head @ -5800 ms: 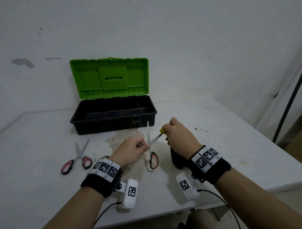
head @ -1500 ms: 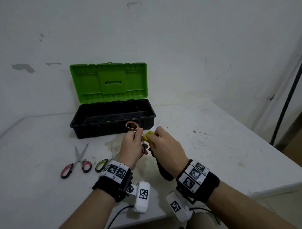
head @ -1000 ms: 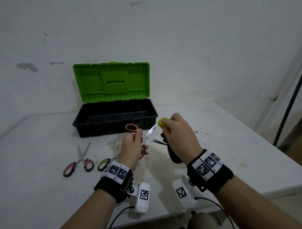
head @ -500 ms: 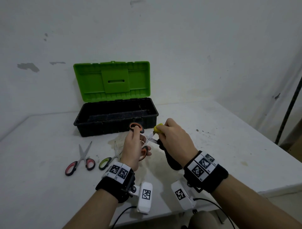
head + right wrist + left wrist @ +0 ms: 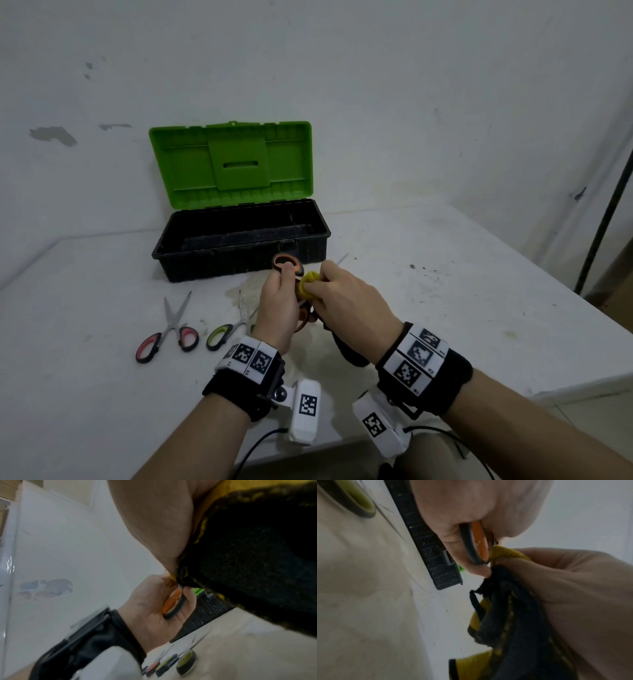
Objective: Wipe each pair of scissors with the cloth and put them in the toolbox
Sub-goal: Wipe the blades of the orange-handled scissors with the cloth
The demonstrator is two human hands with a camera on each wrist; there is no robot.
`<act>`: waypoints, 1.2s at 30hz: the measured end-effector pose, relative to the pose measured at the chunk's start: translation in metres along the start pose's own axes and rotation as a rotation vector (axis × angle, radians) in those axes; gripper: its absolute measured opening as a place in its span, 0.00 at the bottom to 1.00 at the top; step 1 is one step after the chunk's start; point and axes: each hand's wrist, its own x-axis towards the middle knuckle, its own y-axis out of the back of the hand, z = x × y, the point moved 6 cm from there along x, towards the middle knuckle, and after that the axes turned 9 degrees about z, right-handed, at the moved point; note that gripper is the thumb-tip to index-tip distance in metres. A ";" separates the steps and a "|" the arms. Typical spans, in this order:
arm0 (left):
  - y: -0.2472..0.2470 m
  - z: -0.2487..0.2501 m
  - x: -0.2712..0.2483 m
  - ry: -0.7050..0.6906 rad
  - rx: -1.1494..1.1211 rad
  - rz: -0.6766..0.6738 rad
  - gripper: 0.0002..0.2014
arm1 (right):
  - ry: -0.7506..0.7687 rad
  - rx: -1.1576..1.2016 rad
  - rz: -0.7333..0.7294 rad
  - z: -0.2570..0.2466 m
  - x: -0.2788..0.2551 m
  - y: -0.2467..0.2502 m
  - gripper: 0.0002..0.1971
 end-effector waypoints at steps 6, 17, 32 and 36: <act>-0.007 -0.004 -0.003 0.014 -0.004 -0.021 0.19 | -0.025 0.023 0.019 0.005 0.002 0.011 0.09; -0.003 -0.009 0.003 0.049 -0.087 0.026 0.18 | 0.024 0.052 0.055 0.004 -0.003 0.006 0.04; -0.009 -0.018 -0.003 0.023 -0.069 0.004 0.23 | -0.006 0.095 0.026 -0.001 -0.003 -0.002 0.06; 0.006 -0.014 0.007 0.059 -0.150 0.119 0.19 | -0.071 0.067 -0.026 0.017 -0.006 -0.008 0.10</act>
